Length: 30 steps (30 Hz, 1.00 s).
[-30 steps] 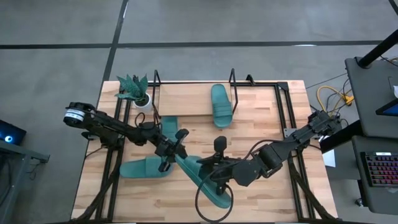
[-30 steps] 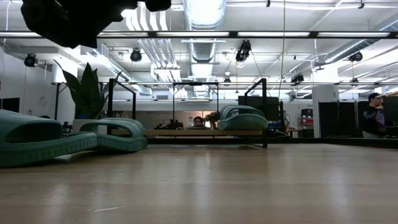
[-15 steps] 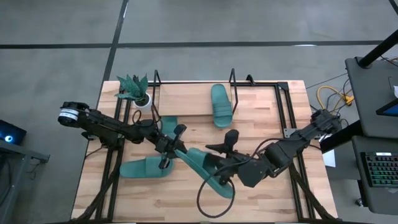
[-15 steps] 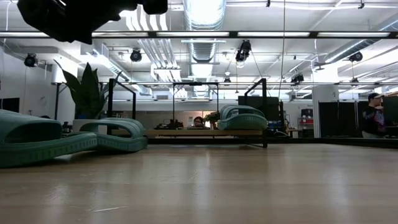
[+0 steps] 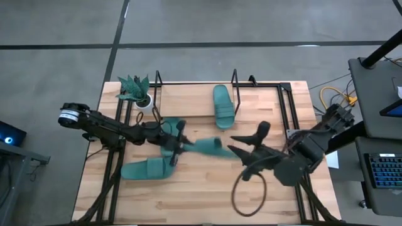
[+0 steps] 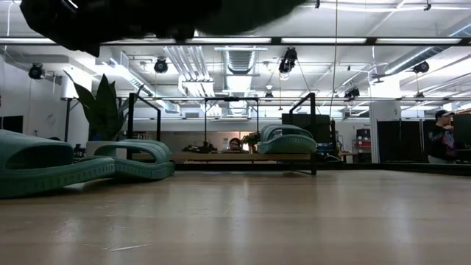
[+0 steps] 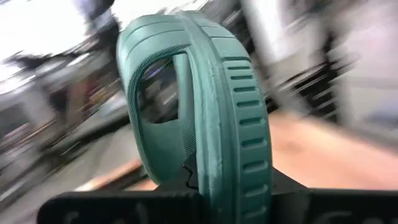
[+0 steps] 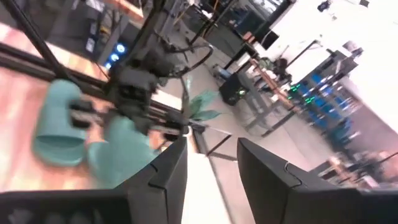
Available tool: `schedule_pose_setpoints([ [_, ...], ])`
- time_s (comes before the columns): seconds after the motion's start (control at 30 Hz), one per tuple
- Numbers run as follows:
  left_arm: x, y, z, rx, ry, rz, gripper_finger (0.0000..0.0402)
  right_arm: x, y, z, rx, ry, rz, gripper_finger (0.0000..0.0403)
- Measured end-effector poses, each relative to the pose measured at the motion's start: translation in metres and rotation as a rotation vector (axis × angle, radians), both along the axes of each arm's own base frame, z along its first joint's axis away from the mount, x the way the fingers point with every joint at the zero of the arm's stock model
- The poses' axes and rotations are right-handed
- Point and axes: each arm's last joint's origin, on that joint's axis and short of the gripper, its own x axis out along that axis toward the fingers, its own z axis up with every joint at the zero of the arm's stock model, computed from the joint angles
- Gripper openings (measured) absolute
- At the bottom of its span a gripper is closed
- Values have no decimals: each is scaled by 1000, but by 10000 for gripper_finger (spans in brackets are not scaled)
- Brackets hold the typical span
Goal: Pick and place slides into the shelf
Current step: Put the green slipper on the shelf
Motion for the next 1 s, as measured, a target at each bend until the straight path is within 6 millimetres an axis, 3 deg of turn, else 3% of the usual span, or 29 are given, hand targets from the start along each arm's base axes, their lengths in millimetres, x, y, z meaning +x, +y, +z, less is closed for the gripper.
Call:
schedule_pose_setpoints([
  [0.27,-1,12,-2,20,45,436,16,-15,1,-13,62,71,-5,137],
  [0.43,-2,12,-3,59,59,561,16,-11,5,-28,16,145,-8,131],
  [0.7,-7,15,-8,149,139,916,16,0,7,-44,-97,234,-10,133],
  [1.0,-6,11,-7,175,150,938,16,26,-12,-70,-230,390,-90,204],
])
